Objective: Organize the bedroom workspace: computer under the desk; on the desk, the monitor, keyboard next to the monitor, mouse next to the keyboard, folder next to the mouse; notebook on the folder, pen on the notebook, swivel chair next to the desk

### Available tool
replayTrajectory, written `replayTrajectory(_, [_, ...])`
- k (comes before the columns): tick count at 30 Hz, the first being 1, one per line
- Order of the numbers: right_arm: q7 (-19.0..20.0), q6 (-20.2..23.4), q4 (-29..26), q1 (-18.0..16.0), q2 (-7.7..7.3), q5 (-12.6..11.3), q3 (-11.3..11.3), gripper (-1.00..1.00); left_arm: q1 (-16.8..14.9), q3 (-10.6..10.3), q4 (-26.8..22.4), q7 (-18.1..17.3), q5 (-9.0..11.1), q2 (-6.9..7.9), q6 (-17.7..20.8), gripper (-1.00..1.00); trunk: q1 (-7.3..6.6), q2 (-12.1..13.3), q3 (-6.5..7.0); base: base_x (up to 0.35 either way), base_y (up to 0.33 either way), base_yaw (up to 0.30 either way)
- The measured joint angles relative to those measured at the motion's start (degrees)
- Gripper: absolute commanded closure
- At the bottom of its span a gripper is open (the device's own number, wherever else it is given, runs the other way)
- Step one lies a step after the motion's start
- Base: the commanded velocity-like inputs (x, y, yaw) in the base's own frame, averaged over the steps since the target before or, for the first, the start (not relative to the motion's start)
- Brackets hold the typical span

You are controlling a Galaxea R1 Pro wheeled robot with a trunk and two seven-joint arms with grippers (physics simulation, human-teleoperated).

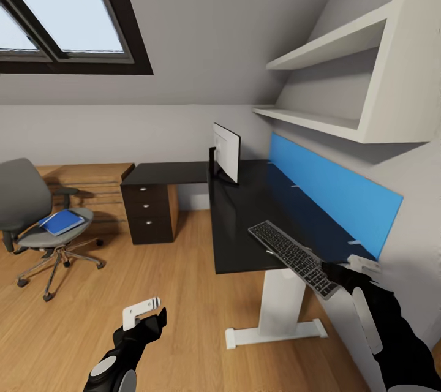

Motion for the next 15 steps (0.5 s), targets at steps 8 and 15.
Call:
replayTrajectory(8, [6.03,0.08,1.48,0.05,-0.25,-4.2,-11.79,-1.0,0.0,-0.11,-0.29,0.0,0.14,-0.11,-0.11,-1.0,0.86,-1.59,-0.71,-0.035,-0.02,0.0])
replayTrajectory(15, [9.27,1.42,7.6,0.11,-1.3,-16.49,-22.18,-1.0,0.0,-0.13,-0.38,0.0,0.17,-0.16,-0.17,-1.0,2.4,-4.4,-1.97,0.0,0.0,0.0])
